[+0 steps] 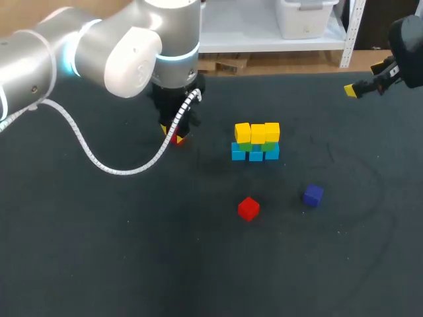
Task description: Place the blue cubes, place green cubes on the blue cubes, place the yellow cubes on the green cubes, then place the red cubes on the yellow cubes, and place purple cube on the red cubes.
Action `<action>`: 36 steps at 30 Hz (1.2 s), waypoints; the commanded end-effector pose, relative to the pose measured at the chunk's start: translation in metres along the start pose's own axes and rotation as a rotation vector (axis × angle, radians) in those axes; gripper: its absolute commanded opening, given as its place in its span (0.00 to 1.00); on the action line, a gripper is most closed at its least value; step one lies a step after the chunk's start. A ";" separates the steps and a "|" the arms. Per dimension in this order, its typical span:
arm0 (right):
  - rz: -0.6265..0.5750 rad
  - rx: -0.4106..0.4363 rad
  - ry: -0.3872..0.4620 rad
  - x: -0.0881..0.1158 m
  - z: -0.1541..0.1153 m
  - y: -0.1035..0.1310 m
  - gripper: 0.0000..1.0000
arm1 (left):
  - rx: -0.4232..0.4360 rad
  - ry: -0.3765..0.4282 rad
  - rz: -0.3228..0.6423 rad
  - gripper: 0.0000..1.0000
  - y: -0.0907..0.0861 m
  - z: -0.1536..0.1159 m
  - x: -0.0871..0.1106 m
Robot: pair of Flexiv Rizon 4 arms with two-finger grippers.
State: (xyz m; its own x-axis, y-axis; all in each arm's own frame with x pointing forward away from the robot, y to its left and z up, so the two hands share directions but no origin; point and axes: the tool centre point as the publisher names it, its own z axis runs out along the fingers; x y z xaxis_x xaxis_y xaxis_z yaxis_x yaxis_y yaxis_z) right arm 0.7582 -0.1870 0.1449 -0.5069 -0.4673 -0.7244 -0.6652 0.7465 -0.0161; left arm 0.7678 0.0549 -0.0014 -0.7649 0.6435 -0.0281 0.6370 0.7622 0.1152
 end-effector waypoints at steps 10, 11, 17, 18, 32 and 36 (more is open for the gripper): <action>-0.001 -0.003 -0.002 0.000 0.000 -0.001 1.00 | 0.051 -0.106 0.351 0.00 -0.007 -0.063 0.018; -0.001 -0.003 -0.002 0.000 0.000 -0.001 1.00 | 0.044 -0.106 0.362 0.00 -0.006 -0.070 0.018; -0.001 -0.003 -0.002 0.000 0.000 -0.001 1.00 | 0.035 -0.151 0.484 0.00 -0.029 -0.128 0.010; -0.001 -0.003 -0.002 0.000 0.000 -0.001 1.00 | 0.042 -0.160 0.493 0.00 -0.034 -0.136 0.007; -0.001 -0.003 -0.002 0.000 0.000 -0.001 1.00 | 0.043 -0.169 0.650 0.03 -0.087 -0.171 -0.021; -0.001 -0.003 -0.002 0.000 0.000 -0.001 1.00 | 0.065 -0.142 0.725 0.05 -0.105 -0.168 -0.029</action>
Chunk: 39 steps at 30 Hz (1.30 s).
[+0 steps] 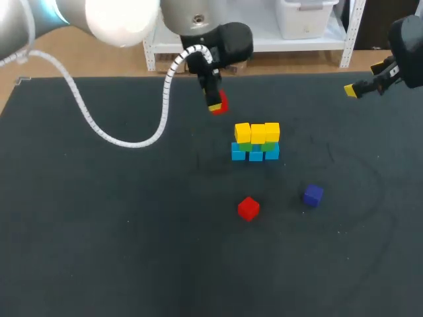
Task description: Place the blue cubes, place green cubes on the blue cubes, place the yellow cubes on the green cubes, then place the red cubes on the yellow cubes, and place purple cube on the red cubes.
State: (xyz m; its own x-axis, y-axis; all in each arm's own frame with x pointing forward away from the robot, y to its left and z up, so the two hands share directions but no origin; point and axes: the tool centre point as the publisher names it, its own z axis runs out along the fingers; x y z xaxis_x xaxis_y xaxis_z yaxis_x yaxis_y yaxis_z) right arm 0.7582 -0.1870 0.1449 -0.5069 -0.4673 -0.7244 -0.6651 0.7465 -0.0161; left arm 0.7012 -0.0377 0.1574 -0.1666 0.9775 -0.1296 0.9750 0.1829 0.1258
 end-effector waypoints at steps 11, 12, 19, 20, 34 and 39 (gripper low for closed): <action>-0.001 -0.003 -0.002 0.000 0.000 -0.001 1.00 | 0.088 0.068 0.163 0.07 -0.002 0.020 -0.050; -0.001 -0.003 -0.002 0.000 0.000 -0.001 1.00 | 0.090 0.067 0.167 0.07 -0.003 0.022 -0.052; -0.001 -0.003 -0.002 0.000 0.000 -0.001 1.00 | 0.145 0.060 0.170 0.11 -0.004 0.045 -0.055; -0.001 -0.003 -0.002 0.000 0.000 -0.001 1.00 | 0.147 0.061 0.175 0.14 -0.004 0.048 -0.055; -0.001 -0.003 -0.002 0.000 0.000 -0.001 1.00 | 0.134 0.070 0.195 0.16 0.001 0.064 -0.059; -0.001 -0.003 -0.002 0.000 0.000 -0.001 1.00 | 0.128 0.073 0.192 0.16 0.003 0.069 -0.058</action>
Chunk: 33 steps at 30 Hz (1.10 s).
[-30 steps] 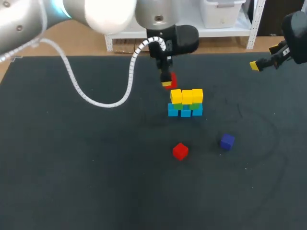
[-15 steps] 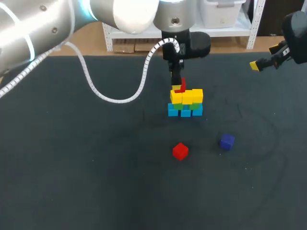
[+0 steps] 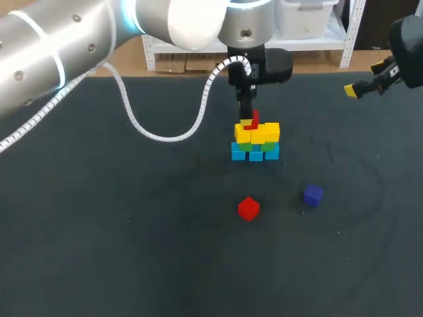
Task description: Place the blue cubes, place green cubes on the blue cubes, place the yellow cubes on the green cubes, then place the red cubes on the yellow cubes, and place purple cube on the red cubes.
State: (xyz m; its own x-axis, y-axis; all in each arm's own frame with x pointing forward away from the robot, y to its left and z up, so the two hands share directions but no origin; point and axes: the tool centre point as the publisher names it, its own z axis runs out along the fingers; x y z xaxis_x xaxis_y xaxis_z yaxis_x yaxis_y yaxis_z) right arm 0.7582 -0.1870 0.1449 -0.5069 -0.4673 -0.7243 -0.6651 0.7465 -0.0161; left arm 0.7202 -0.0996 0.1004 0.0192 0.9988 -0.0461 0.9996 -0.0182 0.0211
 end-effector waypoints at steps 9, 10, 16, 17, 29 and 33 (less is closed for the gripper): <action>-0.001 -0.003 -0.002 0.000 0.000 -0.001 1.00 | 0.008 0.002 0.002 0.31 0.003 0.007 -0.001; -0.001 -0.003 -0.002 0.000 0.000 -0.001 1.00 | 0.007 0.002 0.003 0.32 0.003 0.007 -0.001; -0.001 -0.003 -0.002 0.000 0.000 -0.001 1.00 | 0.003 -0.002 0.001 0.36 0.004 0.008 -0.001; -0.001 -0.003 -0.002 0.000 0.000 -0.001 1.00 | 0.003 -0.002 0.000 0.36 0.004 0.008 -0.001; -0.001 -0.003 -0.002 0.000 0.000 -0.001 1.00 | 0.004 -0.009 0.003 0.87 0.003 0.009 -0.001; -0.001 -0.003 -0.002 0.000 0.000 -0.001 1.00 | 0.000 -0.008 0.002 0.89 0.003 0.009 -0.001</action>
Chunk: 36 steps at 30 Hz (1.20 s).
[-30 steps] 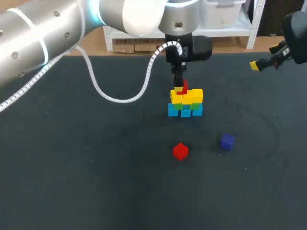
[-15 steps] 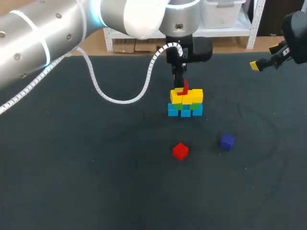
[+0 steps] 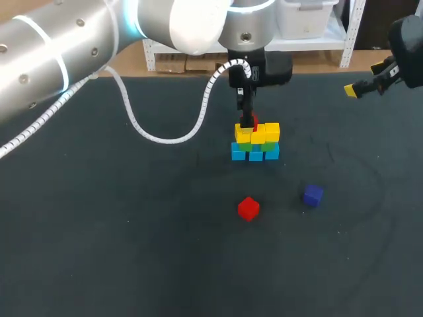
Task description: Place the blue cubes, place green cubes on the blue cubes, place the yellow cubes on the green cubes, then place the red cubes on the yellow cubes, and place purple cube on the red cubes.
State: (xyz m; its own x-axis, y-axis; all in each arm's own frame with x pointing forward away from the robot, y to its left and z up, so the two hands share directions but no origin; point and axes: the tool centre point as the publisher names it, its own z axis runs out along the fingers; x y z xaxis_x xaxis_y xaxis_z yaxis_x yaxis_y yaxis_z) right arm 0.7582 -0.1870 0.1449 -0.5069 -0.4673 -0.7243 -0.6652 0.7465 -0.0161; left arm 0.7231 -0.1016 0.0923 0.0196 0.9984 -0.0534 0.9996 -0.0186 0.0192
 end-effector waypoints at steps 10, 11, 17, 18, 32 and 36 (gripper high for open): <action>-0.001 -0.003 -0.002 0.000 0.000 -0.001 1.00 | -0.011 0.013 -0.003 0.43 0.002 0.001 0.001; -0.001 -0.003 -0.002 0.000 0.000 -0.001 1.00 | -0.011 0.013 -0.003 0.43 0.003 0.001 0.001; -0.001 -0.003 -0.002 0.000 0.000 -0.001 1.00 | -0.013 0.011 0.002 0.42 0.002 0.000 0.000; -0.001 -0.003 -0.002 0.000 0.000 -0.001 1.00 | -0.013 0.010 0.003 0.42 0.001 0.000 0.000; -0.001 -0.003 -0.002 0.000 0.000 -0.001 1.00 | -0.024 0.010 0.015 0.25 0.002 -0.001 -0.002; -0.001 -0.003 -0.002 0.000 0.000 -0.001 1.00 | -0.022 0.007 0.016 0.28 0.002 -0.001 -0.002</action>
State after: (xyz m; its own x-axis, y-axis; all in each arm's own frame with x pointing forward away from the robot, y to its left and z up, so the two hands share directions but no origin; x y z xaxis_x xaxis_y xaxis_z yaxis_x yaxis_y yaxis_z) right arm 0.7582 -0.1870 0.1449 -0.5069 -0.4673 -0.7243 -0.6652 0.7465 -0.0161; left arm 0.7243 -0.1050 0.0934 0.0334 0.9985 -0.0435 0.9986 -0.0316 0.0425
